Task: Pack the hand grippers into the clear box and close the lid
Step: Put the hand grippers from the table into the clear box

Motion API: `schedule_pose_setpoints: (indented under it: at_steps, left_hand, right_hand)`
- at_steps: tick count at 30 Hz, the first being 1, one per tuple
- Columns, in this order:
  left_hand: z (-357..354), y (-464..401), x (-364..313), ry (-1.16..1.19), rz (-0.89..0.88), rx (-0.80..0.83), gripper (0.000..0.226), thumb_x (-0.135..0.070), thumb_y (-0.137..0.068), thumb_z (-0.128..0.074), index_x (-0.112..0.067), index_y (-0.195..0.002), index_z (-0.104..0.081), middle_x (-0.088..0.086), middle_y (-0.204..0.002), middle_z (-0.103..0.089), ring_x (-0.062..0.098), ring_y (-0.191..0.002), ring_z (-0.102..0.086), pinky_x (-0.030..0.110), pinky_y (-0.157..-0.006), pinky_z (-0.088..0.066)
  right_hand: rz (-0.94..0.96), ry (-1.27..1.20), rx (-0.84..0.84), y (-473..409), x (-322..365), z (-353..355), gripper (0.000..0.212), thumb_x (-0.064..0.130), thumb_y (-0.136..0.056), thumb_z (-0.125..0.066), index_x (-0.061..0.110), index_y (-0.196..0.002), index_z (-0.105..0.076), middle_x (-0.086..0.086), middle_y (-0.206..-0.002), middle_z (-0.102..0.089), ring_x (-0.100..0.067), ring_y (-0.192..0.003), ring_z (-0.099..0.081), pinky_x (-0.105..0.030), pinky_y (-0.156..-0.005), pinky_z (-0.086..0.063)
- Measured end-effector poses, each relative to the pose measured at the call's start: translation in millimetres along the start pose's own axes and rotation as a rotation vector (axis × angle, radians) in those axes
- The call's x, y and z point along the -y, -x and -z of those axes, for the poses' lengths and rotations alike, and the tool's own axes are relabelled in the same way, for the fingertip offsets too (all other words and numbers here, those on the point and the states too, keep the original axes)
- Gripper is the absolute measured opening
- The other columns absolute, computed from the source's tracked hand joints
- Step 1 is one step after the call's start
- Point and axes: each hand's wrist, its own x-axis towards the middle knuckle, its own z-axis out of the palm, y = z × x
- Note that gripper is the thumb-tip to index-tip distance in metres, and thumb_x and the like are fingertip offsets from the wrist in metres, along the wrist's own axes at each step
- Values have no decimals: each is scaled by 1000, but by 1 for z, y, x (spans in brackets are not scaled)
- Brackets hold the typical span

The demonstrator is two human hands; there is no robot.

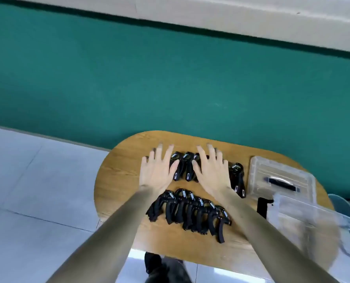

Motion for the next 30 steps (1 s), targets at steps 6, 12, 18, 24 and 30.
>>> schedule_pose_setpoints:
  at_steps: [6,12,18,24,30]
  left_hand:
    - [-94,-4,31,29,80,67,58,-55,-106,-20,-25,-156,-25,11,-156,-37,31,-123,-51,48,-95,-45]
    - [-188,18,57,56,173,281,63,-60,-104,-11,-28,-157,-16,11,-165,-21,33,-138,-41,52,-105,-43]
    - [-263,36,82,184,182,309,73,-71,-99,-7,-35,-159,10,3,-169,16,37,-153,-15,61,-116,-29]
    - [-280,37,85,304,211,212,78,-64,-101,-26,-41,-154,26,-2,-165,31,36,-152,-15,63,-114,-32]
    - [-284,35,104,291,145,208,74,-51,-104,-29,-46,-151,29,3,-163,34,33,-136,-36,52,-105,-43]
  right_hand:
    - [-27,-29,95,-20,16,-87,53,46,-100,-38,23,-147,-30,-11,-150,-37,-37,-130,-40,-53,-89,-47]
    - [-31,-37,196,-40,34,-173,59,46,-98,-42,27,-150,-22,-10,-155,-26,-38,-136,-30,-55,-96,-44]
    - [-40,-32,172,-73,58,-244,63,49,-95,-45,26,-150,-22,-13,-159,-21,-41,-144,-19,-59,-106,-37]
    - [-71,9,84,-93,76,-283,75,53,-91,-49,26,-154,-19,-18,-163,-11,-48,-146,-12,-61,-112,-29]
    - [-187,38,154,-109,86,-298,86,46,-91,-56,28,-157,-4,-17,-164,10,-51,-147,1,-59,-117,-20]
